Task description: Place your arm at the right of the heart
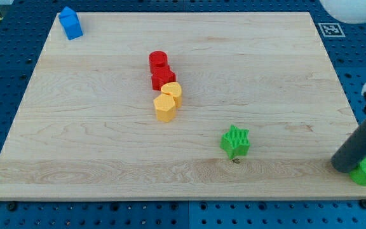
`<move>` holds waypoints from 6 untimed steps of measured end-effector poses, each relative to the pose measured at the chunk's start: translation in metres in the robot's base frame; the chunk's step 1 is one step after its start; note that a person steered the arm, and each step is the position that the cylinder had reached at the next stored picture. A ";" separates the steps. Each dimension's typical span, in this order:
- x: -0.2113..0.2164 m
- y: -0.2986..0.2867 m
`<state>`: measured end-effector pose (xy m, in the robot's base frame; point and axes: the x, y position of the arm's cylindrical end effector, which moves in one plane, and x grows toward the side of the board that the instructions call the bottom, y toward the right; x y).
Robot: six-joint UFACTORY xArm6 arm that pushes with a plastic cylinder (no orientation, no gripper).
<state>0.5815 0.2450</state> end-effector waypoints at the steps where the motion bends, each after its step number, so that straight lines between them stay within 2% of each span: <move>1: 0.000 -0.007; 2: -0.012 -0.046; 5: -0.175 -0.118; 6: -0.181 -0.144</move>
